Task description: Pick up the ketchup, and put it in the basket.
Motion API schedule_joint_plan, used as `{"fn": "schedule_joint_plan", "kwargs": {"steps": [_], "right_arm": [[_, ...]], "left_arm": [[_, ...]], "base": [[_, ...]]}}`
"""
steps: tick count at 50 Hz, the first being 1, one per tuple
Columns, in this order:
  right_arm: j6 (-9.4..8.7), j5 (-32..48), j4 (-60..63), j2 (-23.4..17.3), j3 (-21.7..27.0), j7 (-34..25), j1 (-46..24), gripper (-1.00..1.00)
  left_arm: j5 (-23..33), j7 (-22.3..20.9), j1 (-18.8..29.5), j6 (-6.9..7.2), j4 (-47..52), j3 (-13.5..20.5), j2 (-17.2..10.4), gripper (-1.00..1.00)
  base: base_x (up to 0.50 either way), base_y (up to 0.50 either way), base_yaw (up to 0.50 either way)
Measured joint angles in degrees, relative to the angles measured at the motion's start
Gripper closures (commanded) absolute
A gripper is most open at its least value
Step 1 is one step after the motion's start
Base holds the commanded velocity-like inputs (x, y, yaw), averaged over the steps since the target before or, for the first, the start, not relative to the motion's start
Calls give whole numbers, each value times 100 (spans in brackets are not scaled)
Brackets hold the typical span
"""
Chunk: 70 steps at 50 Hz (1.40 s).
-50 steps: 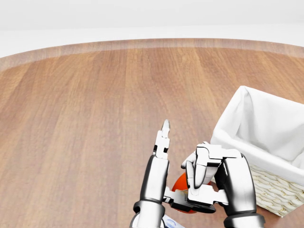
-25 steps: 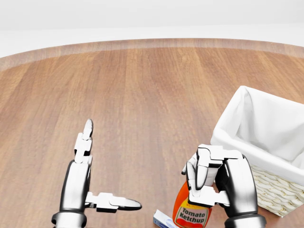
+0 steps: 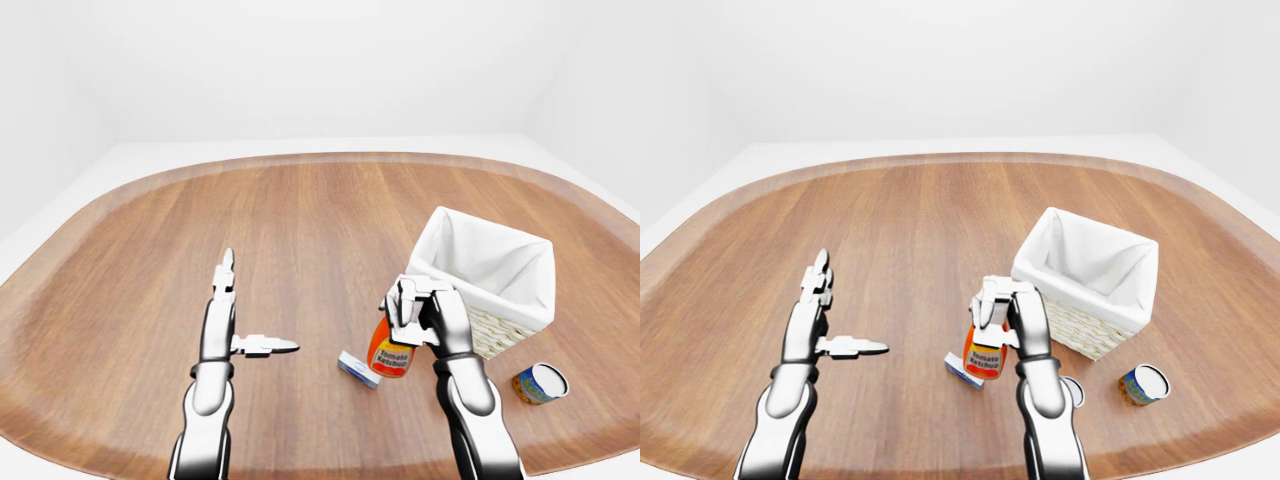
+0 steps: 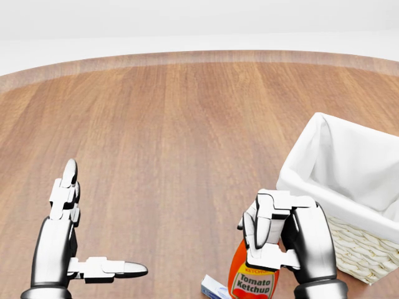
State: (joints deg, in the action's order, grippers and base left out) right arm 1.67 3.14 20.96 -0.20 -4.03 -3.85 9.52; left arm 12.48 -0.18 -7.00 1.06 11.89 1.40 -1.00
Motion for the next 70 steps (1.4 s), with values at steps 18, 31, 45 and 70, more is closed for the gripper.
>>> {"fn": "schedule_joint_plan", "kwargs": {"steps": [18,31,45,70], "right_arm": [[-667,276,420,-50,280,-60,-847,100],[-667,263,378,-222,650,-120,-1584,100],[-667,81,-279,-633,1086,-91,-2489,100],[-667,-297,-2976,-1602,1542,128,-4152,100]], "left_arm": [[-24,-52,-24,-39,1,65,-20,-100],[0,-44,-11,-85,-73,47,-25,-100],[31,12,26,-242,-291,26,-30,-100],[58,78,107,-415,-594,7,-42,-100]], "base": [[0,0,0],[0,0,0],[0,0,0],[0,0,0]]}}
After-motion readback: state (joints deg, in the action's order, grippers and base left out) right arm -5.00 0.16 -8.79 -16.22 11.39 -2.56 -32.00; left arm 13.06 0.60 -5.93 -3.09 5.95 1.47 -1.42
